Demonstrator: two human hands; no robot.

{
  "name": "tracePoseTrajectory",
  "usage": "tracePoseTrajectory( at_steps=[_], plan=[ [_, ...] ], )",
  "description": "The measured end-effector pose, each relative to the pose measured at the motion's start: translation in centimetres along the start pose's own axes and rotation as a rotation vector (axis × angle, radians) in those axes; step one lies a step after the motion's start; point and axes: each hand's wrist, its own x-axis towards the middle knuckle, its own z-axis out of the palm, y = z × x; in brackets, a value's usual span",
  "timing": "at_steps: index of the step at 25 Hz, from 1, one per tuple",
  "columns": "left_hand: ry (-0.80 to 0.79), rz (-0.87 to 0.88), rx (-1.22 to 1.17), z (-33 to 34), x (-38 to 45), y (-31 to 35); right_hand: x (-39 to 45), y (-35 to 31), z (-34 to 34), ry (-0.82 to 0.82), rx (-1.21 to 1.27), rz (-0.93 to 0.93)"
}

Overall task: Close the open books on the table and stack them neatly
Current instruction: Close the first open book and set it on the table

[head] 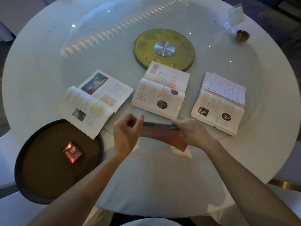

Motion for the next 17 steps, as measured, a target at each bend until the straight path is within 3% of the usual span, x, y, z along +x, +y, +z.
tracePoseTrajectory(
  at_steps=[3,6,8,11,14,17],
  plan=[
    [-0.119,-0.012,0.069,-0.4,-0.4,0.1,-0.9,-1.4,0.3,0.089,0.103,0.091],
    [-0.555,-0.442,-0.052,1.0,0.2,1.2,-1.7,-3.1,0.8,0.127,0.241,0.222],
    [-0.75,-0.755,-0.238,2.5,0.3,2.2,-2.5,-4.4,1.7,0.084,0.273,0.244],
    [-0.694,-0.9,-0.369,5.1,0.5,2.2,-3.4,-5.6,3.0,0.003,0.373,0.244],
    [-0.579,-0.875,-0.335,6.2,0.4,1.5,-4.4,-4.8,3.6,-0.162,0.75,0.176],
    [-0.459,-0.879,-0.254,6.4,0.4,1.2,-4.9,-2.6,4.7,-0.077,1.034,0.297]
  ],
)
